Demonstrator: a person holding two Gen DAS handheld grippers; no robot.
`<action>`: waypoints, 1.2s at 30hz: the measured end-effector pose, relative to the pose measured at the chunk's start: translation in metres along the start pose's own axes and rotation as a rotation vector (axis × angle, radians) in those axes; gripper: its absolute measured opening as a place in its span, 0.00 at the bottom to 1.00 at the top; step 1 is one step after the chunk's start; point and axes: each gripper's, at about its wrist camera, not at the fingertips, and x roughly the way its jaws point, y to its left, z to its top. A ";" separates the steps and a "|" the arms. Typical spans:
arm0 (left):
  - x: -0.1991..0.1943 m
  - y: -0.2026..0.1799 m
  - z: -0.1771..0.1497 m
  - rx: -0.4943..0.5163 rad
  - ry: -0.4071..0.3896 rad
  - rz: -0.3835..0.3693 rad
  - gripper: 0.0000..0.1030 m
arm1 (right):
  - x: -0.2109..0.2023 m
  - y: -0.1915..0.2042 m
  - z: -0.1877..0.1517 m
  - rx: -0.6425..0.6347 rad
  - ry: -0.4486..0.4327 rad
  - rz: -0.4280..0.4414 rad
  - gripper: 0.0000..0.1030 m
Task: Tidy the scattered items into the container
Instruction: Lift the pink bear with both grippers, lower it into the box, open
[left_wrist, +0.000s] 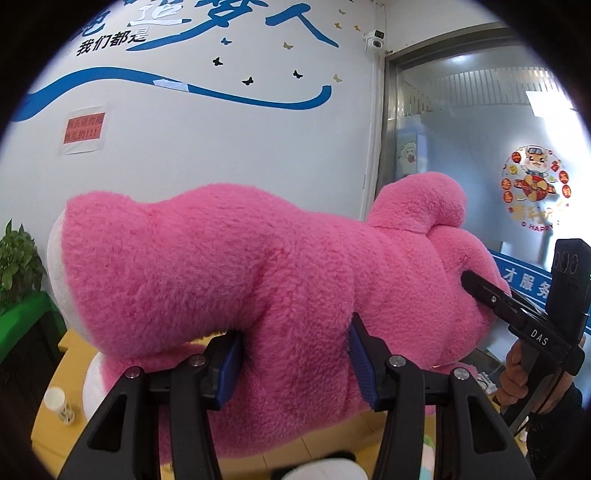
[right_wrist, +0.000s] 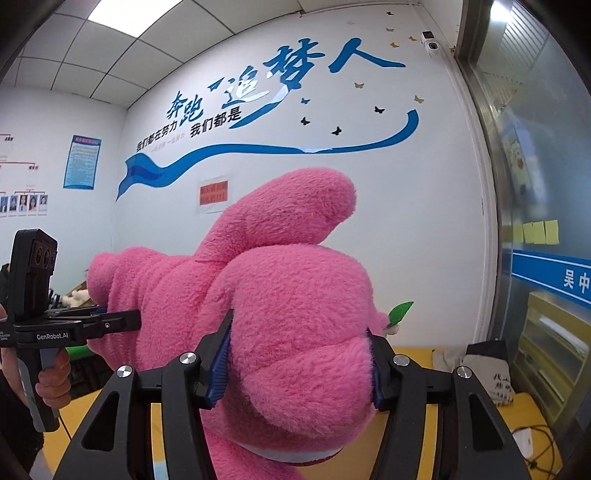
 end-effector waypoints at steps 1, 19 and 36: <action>0.016 0.004 0.002 0.004 0.008 0.002 0.50 | 0.014 -0.007 0.003 0.012 0.006 -0.004 0.61; 0.343 0.076 -0.158 -0.146 0.573 -0.026 0.50 | 0.278 -0.142 -0.194 0.242 0.516 -0.153 0.61; 0.375 0.096 -0.196 -0.186 0.694 0.027 0.72 | 0.302 -0.171 -0.258 0.434 0.883 -0.296 0.71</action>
